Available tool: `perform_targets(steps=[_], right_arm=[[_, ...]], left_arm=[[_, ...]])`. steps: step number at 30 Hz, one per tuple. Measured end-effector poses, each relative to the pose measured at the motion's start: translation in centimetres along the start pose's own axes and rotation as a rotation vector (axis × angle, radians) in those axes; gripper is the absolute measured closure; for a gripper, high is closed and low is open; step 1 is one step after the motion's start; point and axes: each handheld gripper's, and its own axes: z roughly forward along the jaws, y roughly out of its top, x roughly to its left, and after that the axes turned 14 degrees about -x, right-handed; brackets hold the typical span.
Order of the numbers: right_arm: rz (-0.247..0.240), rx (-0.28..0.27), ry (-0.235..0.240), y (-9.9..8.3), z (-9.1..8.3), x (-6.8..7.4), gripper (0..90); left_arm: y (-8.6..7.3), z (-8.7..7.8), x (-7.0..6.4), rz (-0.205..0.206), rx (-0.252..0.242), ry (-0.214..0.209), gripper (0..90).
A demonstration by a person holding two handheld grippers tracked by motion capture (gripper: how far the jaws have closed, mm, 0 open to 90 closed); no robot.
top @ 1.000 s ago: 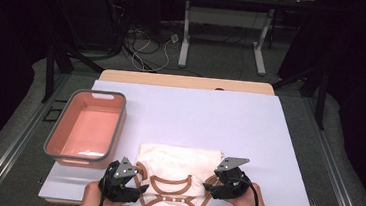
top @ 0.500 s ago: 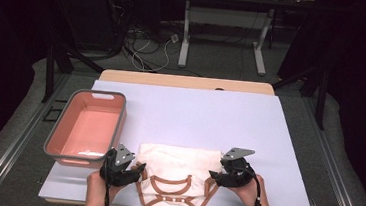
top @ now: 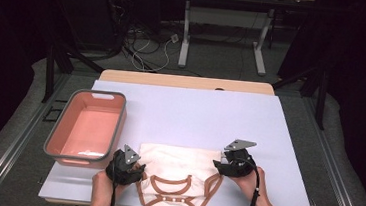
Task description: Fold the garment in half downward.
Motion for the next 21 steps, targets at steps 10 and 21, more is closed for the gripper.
perform_targets(steps=[10,21], right_arm=[[0.024,0.026,-0.01,0.4,2.1,-1.1,48.0],[0.042,0.026,0.043,-0.2,2.6,-1.6,64.1]], left_arm=[[-1.0,-0.6,0.8,-0.057,0.018,-0.028,40.4],[-1.6,-0.8,1.4,-0.099,-0.004,-0.101,49.2]])
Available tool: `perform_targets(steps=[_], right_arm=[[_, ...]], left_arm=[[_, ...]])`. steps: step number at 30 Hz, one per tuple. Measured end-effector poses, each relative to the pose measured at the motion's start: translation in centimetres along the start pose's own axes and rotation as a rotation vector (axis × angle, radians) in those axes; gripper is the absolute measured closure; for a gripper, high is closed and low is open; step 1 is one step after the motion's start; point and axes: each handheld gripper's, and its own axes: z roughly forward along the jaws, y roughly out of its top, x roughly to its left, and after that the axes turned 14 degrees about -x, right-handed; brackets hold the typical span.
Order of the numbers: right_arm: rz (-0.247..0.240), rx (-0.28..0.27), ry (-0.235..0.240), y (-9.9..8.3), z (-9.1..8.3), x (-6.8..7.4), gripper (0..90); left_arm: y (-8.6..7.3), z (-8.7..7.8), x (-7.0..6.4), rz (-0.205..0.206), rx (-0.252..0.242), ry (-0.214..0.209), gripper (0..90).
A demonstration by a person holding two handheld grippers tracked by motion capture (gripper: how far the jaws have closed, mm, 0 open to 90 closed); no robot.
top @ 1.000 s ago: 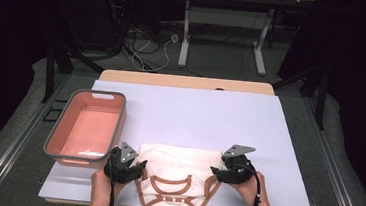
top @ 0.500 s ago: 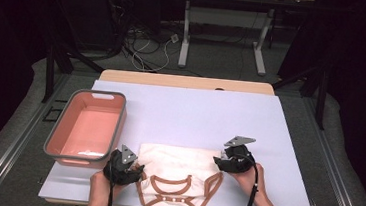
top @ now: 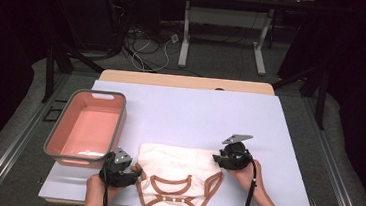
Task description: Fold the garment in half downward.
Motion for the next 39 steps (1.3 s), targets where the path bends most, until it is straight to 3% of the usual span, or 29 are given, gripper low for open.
perform_targets(steps=[5,11,14,26,39], right_arm=[[0.003,-0.002,0.0,-0.1,-0.1,-0.2,73.2],[-0.001,0.002,0.004,0.0,-0.1,0.3,85.4],[-0.014,0.001,-0.004,0.0,-0.1,0.5,86.8],[-0.063,-0.03,-0.075,0.2,-0.1,0.6,87.5],[-0.097,-0.027,-0.17,1.0,1.1,-0.8,87.3]], left_arm=[[-0.1,-0.1,-0.1,-0.001,-0.01,-0.021,56.1],[-0.3,0.0,-0.3,0.013,-0.037,-0.066,74.7],[-0.3,0.0,-0.4,0.01,-0.041,-0.078,82.6],[0.1,1.1,-0.7,0.037,-0.076,-0.053,84.3],[1.4,3.4,-1.4,0.076,-0.103,-0.009,84.1]])
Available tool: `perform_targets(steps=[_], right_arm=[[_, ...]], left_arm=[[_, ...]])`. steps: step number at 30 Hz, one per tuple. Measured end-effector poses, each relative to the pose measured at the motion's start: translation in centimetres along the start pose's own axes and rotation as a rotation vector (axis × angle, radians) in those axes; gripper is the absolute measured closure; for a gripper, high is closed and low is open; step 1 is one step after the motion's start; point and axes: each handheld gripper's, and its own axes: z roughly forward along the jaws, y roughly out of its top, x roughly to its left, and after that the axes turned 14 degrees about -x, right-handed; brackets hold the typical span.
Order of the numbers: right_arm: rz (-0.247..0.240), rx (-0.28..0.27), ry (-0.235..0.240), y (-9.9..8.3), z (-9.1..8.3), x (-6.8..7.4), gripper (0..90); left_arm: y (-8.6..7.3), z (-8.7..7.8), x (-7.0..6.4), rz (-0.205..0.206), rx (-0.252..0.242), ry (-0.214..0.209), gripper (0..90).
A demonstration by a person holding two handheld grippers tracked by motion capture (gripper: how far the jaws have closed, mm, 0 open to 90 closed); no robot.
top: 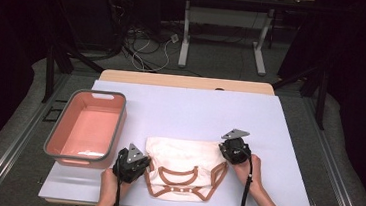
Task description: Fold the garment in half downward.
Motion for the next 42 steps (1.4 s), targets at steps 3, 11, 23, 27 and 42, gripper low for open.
perform_targets(steps=[3,11,23,27,42], right_arm=[[0.002,-0.001,-0.015,0.0,0.2,-0.4,87.3],[-0.008,0.001,-0.066,0.2,0.6,-1.3,87.2],[0.057,-0.049,0.001,0.7,-1.9,-1.8,60.1],[0.087,-0.065,0.072,0.8,-3.5,-1.4,56.0],[0.082,-0.005,0.311,0.8,-3.9,3.2,56.2]], left_arm=[[0.2,0.5,0.1,0.002,-0.005,0.005,84.0],[0.9,1.9,0.1,-0.004,-0.018,0.002,83.6],[1.7,0.9,-0.3,-0.022,-0.044,-0.008,62.5],[2.1,-0.3,-0.7,-0.015,-0.071,-0.007,55.2],[3.2,-1.0,-3.2,0.023,-0.087,-0.122,47.6]])
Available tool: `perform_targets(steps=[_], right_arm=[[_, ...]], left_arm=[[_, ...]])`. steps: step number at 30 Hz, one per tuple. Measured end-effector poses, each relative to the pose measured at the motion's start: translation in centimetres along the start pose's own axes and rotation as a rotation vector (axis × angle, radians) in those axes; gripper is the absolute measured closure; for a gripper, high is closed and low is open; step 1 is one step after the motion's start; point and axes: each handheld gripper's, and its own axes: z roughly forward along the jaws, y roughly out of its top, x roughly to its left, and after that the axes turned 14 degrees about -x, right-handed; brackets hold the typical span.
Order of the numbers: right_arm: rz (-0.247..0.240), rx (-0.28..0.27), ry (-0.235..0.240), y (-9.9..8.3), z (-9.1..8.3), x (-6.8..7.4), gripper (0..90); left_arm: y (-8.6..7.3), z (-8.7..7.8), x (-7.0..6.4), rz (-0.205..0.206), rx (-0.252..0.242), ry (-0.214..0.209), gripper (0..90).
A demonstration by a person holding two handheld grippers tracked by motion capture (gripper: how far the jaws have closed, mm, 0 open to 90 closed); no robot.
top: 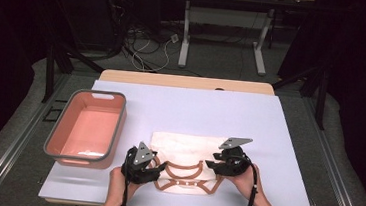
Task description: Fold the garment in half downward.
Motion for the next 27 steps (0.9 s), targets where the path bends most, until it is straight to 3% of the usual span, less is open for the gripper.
perform_targets(steps=[6,13,19,27], right_arm=[[0.004,0.058,0.031,-0.4,1.1,0.3,59.4],[-0.008,0.114,0.035,-0.9,1.9,0.4,62.7],[-0.016,0.106,0.034,-1.1,1.9,0.6,78.0],[-0.043,0.088,0.036,-0.9,1.4,1.0,81.1]], left_arm=[[-0.3,1.4,-0.4,0.011,0.067,-0.068,54.1],[-1.0,2.1,-0.2,0.009,0.105,-0.09,64.9],[-1.4,2.4,-0.2,0.01,0.126,-0.119,78.2],[-1.2,1.9,-0.1,0.021,0.104,-0.128,80.5]])
